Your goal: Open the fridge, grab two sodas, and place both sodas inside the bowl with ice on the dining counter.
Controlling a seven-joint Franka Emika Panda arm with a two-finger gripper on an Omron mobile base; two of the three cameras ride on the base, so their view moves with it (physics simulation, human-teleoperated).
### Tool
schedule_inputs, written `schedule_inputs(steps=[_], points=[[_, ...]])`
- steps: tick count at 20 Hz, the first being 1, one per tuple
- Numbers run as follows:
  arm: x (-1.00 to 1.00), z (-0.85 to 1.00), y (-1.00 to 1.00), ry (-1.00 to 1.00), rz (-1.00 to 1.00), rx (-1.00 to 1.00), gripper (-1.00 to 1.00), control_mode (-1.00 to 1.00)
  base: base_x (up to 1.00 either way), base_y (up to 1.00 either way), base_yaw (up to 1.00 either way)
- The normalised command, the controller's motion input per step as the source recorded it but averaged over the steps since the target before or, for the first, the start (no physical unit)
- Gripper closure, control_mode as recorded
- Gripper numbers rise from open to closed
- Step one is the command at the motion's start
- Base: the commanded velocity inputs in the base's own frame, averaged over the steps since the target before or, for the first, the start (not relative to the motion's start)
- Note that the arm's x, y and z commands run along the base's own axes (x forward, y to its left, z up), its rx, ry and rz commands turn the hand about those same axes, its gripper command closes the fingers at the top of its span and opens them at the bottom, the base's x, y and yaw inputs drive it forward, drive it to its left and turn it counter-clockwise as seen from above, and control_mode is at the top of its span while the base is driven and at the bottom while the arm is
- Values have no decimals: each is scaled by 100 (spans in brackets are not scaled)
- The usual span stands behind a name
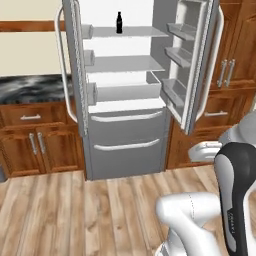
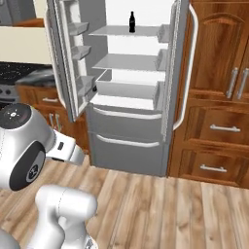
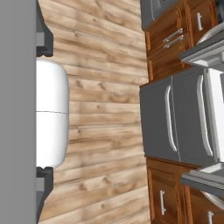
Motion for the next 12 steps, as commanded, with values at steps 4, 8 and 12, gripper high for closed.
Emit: schedule_inputs(steps=[4, 8, 12], points=[[0, 0, 0, 0, 0, 0, -100, 100, 100, -1, -2], [0, 0, 0, 0, 0, 0, -100, 100, 93, 1, -5], [0, 0, 0, 0, 0, 0, -100, 100, 74, 8, -8]])
